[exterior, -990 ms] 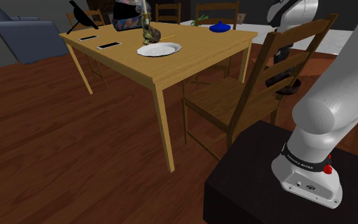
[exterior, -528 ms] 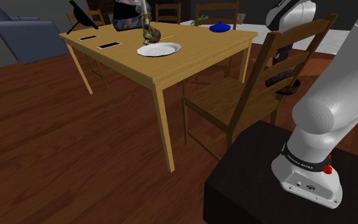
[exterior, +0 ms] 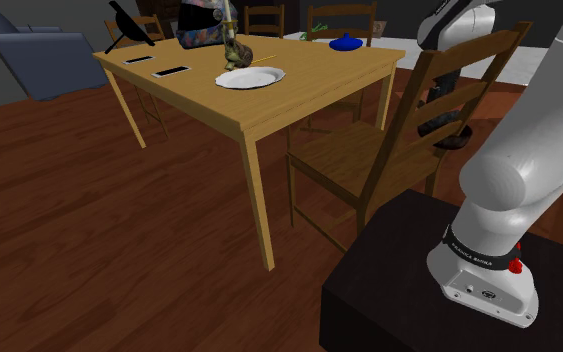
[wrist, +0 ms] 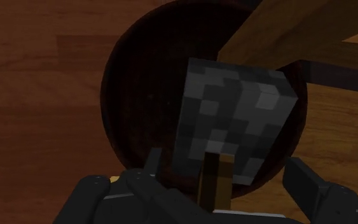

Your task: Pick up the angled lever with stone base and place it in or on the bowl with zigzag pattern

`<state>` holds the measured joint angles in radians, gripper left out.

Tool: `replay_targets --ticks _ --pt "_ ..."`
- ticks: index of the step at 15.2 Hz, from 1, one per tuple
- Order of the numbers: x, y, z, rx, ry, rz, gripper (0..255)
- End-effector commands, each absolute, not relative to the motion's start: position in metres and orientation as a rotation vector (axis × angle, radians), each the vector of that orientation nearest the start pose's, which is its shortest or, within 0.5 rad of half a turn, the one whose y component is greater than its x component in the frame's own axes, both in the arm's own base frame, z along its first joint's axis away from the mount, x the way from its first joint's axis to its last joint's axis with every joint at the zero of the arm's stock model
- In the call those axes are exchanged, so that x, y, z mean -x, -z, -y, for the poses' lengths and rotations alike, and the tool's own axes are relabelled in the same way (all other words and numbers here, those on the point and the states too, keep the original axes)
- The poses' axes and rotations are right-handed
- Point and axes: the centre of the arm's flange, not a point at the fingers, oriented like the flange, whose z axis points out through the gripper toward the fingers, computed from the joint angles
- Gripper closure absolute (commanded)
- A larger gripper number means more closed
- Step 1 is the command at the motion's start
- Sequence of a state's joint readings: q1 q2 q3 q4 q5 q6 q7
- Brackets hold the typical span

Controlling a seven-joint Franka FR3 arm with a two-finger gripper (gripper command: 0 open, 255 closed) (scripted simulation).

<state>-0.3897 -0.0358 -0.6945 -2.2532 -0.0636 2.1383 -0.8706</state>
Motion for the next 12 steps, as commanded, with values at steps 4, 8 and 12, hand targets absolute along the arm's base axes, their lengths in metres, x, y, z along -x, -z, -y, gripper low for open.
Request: replay_targets --ticks 4,8,12 --pt "-0.235 -0.41 0.452 3.071 -0.114 -0.271 0" --pt "-0.235 -0.421 0.453 3.071 -0.114 -0.271 0" --pt "-0.236 -0.421 0.453 3.071 -0.114 -0.271 0"
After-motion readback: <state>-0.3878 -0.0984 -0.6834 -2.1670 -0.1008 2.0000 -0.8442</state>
